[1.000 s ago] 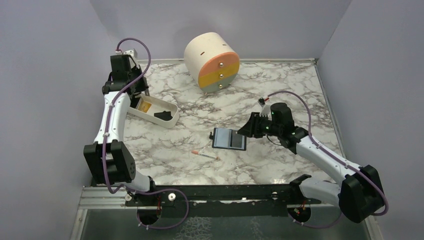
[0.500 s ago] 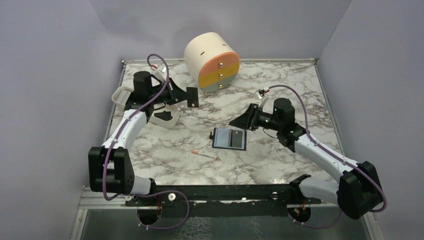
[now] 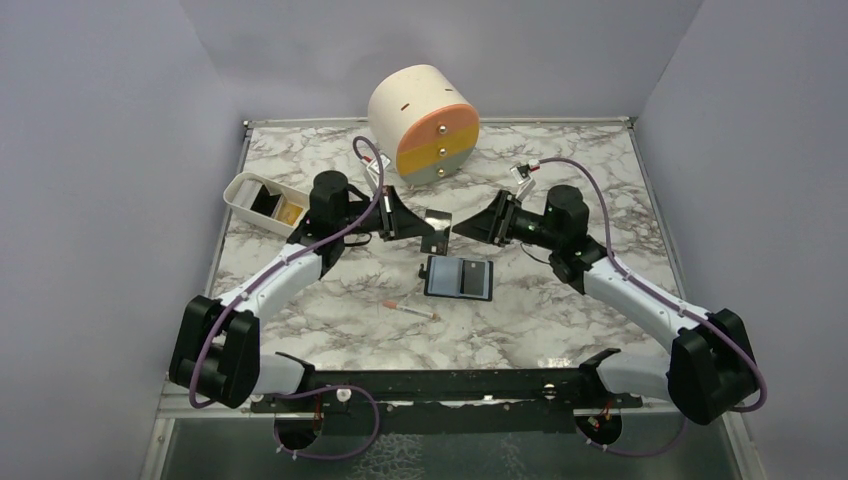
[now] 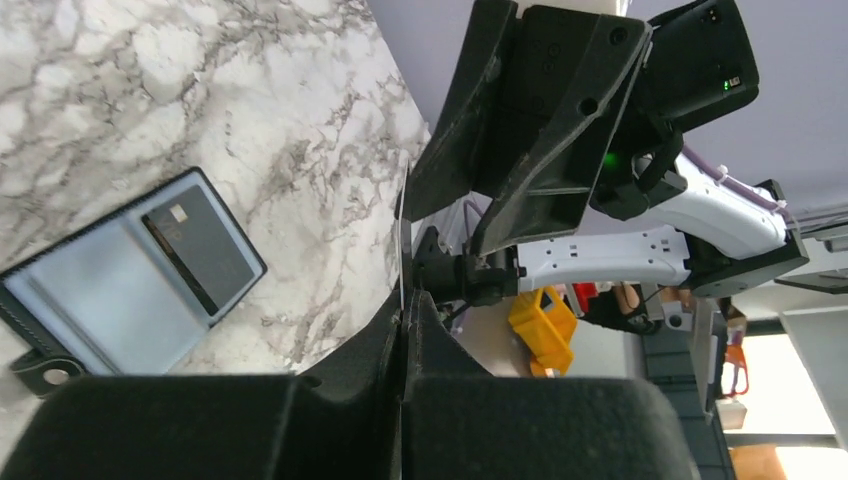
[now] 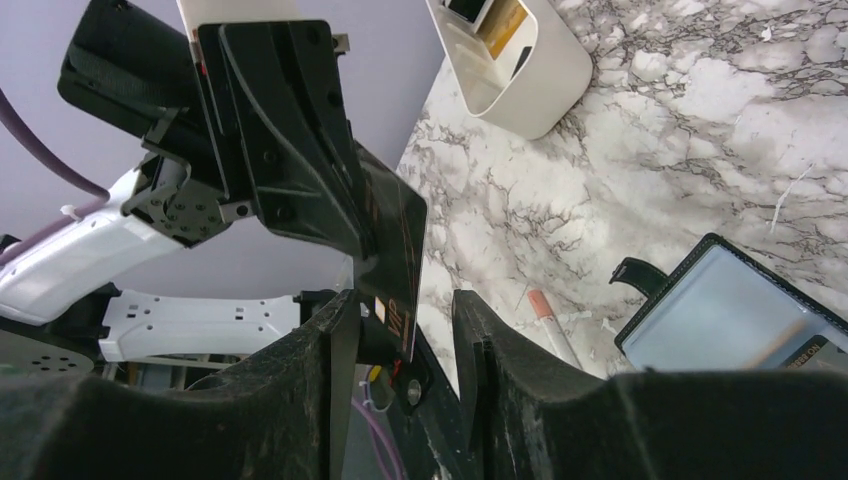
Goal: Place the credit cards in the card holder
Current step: Pick up the credit card from the storage box.
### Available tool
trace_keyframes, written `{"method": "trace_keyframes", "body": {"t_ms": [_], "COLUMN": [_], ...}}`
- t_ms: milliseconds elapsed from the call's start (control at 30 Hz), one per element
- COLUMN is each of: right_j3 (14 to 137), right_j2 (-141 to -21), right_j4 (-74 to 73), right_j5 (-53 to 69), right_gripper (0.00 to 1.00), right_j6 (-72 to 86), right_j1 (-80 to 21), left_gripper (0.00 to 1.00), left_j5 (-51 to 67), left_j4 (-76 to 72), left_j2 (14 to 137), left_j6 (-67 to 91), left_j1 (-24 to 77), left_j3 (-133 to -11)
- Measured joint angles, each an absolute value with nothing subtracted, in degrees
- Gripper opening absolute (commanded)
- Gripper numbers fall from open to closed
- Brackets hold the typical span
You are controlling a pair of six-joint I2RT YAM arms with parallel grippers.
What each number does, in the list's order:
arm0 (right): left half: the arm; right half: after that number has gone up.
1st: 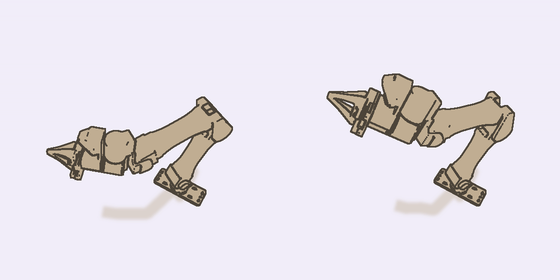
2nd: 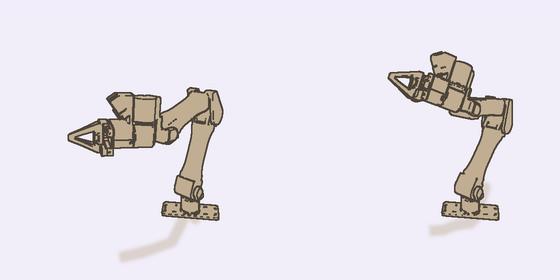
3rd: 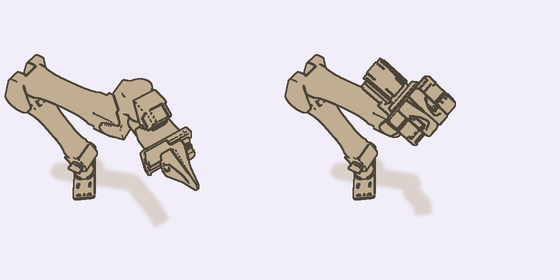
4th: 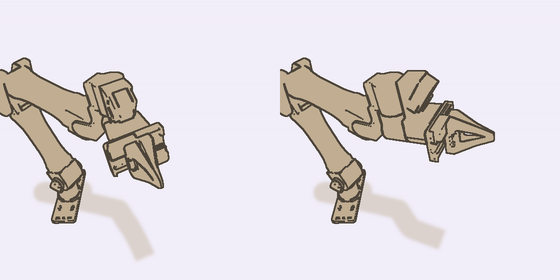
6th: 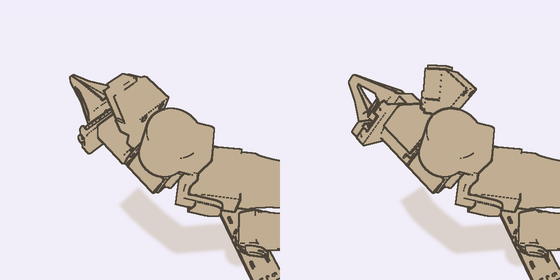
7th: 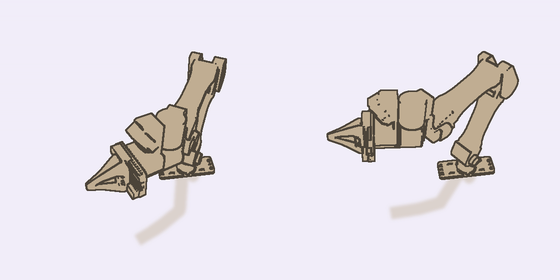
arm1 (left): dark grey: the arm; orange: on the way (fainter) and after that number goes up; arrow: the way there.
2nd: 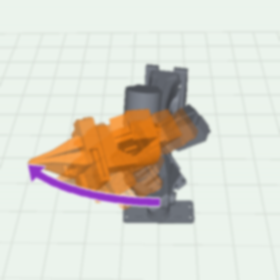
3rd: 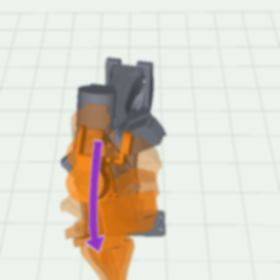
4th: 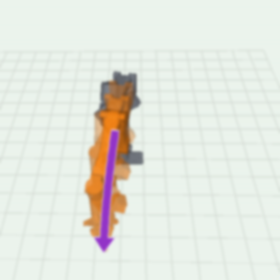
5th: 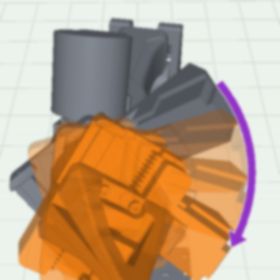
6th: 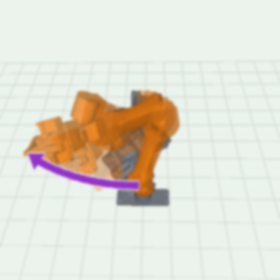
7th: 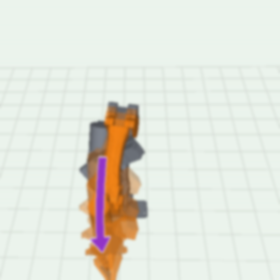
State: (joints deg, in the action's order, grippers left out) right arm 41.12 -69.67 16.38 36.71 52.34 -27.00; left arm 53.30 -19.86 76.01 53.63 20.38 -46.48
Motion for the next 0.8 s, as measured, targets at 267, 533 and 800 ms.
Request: {"method": "trace_keyframes", "body": {"t_ms": [267,533,800], "right_j3": [40.91,40.36,39.4], "right_j2": [-70.63,-71.5,-72.88], "right_j4": [19.75,21.43,23.79], "right_j5": [36.91,37.39,38.72], "right_gripper": [0.3,0.22,0.01], "right_j6": [54.81,55.77,56.84], "right_j1": [-27.0,-27.0,-27.0], "left_gripper": [0.0,0.0,0.11], "left_j5": [53.49,53.47,53.3], "left_j4": [-23.2,-27.14,-29.58], "left_j2": [76.01,76.09,76.66], "left_j6": [56.99,59.7,61.45], "left_j1": [22.0,23.29,23.35], "left_j3": [-45.17,-43.66,-42.17]}}
